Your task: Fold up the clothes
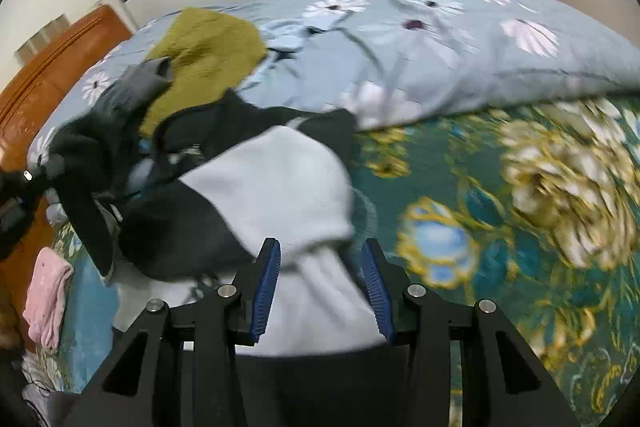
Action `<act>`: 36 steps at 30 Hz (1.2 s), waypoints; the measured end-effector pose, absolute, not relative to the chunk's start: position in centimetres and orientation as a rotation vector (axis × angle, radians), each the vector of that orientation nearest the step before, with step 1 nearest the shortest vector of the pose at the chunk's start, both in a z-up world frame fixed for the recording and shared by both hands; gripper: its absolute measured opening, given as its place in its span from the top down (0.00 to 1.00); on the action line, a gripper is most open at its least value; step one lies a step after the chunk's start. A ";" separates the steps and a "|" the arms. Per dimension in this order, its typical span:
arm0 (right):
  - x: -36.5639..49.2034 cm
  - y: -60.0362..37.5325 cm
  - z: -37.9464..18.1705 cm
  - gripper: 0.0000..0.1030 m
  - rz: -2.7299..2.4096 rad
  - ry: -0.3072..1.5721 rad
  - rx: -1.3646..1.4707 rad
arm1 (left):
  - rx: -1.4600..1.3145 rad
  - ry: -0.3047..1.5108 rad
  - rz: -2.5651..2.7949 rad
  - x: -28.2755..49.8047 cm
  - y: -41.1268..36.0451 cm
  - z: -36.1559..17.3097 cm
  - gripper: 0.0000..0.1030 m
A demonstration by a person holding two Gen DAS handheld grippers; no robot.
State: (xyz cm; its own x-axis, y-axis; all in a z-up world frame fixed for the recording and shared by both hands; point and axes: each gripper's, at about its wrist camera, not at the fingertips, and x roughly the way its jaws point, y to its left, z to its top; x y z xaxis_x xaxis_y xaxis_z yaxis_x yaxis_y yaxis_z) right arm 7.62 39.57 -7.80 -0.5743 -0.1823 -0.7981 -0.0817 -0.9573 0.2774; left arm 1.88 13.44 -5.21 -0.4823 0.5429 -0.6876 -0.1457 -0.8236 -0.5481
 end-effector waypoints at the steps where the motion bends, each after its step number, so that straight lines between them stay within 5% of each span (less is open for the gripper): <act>1: 8.0 40.2 -8.0 0.58 -2.704 -0.456 1.432 | -1.324 -0.569 2.301 2.0 14.8 -5.9 0.94; 10: 9.5 41.5 -9.5 0.58 -2.671 -0.520 1.484 | -1.598 -0.618 2.167 2.2 18.5 -12.5 0.90; 12: 9.2 41.1 -9.7 0.58 -2.655 -0.521 1.485 | -1.593 -0.635 2.133 2.6 18.1 -12.6 0.74; 13: 9.0 40.8 -9.7 0.58 -2.645 -0.519 1.485 | -1.589 -0.643 2.109 2.9 17.8 -12.6 0.53; 14: 8.8 40.5 -9.8 0.58 -2.634 -0.516 1.485 | -1.584 -0.651 2.086 3.2 17.5 -12.6 0.43; 23: 4.8 36.2 -9.1 0.53 -2.456 -0.567 1.403 | -1.651 -0.295 2.541 7.5 7.2 -12.3 0.40; 30: 0.4 33.8 -12.0 0.52 -2.380 -0.682 1.540 | -1.827 -0.651 2.515 7.4 -0.5 -18.1 0.40; 36: 0.0 31.7 -12.7 0.54 -2.346 -0.720 1.592 | -1.742 -0.746 2.545 7.2 -1.1 -18.0 0.40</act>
State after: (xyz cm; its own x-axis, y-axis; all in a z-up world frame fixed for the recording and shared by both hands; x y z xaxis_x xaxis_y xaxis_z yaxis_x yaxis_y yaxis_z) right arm -0.03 31.73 -12.71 -0.3913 -0.4368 -0.8100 -0.0930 -0.8569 0.5070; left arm 7.22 -1.15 -18.02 -0.3971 0.2328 -0.8878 0.2835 -0.8889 -0.3599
